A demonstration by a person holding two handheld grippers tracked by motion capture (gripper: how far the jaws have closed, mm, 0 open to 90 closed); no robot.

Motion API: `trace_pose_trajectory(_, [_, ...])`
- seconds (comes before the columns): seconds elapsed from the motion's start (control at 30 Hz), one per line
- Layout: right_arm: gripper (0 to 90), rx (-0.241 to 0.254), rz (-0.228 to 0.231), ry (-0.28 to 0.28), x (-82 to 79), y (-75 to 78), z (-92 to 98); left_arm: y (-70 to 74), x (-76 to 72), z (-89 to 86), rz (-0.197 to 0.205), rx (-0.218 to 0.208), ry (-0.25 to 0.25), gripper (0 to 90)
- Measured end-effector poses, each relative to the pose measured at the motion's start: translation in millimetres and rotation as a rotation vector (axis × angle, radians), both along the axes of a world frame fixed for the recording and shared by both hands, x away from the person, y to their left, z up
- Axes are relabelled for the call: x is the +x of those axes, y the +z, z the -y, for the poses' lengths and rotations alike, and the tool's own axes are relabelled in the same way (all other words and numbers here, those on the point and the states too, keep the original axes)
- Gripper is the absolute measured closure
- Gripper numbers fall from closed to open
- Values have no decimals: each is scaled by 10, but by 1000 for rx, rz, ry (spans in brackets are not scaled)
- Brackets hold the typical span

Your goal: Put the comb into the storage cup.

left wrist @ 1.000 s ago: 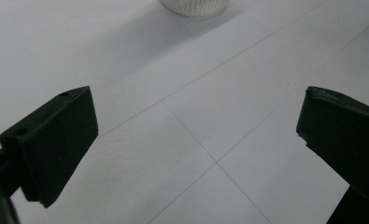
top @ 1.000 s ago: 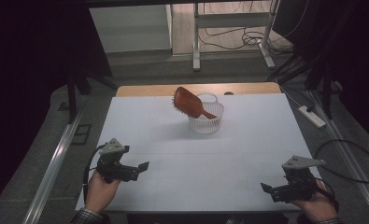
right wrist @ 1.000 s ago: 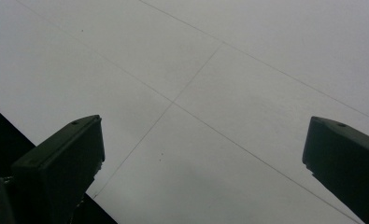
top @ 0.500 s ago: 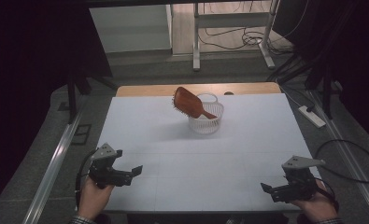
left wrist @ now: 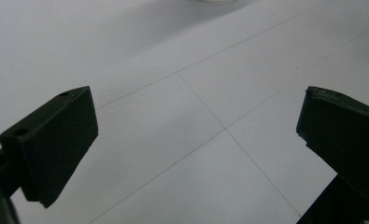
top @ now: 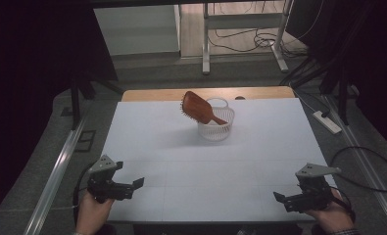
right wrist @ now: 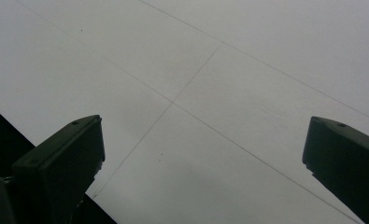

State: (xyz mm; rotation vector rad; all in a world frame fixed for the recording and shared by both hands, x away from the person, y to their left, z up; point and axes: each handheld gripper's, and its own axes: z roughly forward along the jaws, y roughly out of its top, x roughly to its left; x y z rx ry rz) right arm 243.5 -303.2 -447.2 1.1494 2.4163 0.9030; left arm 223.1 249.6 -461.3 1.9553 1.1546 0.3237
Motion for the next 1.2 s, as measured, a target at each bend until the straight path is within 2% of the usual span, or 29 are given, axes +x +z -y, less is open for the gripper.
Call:
trace_pose_trajectory(0.57, [0, 2, 0, -2, 1, 1, 1, -44, -167, -132, -14, 1, 31, 0])
trace_pose_trajectory(1.2, [0, 2, 3, -4, 0, 2, 2, -88, -296, -173, -33, 35, 41, 0])
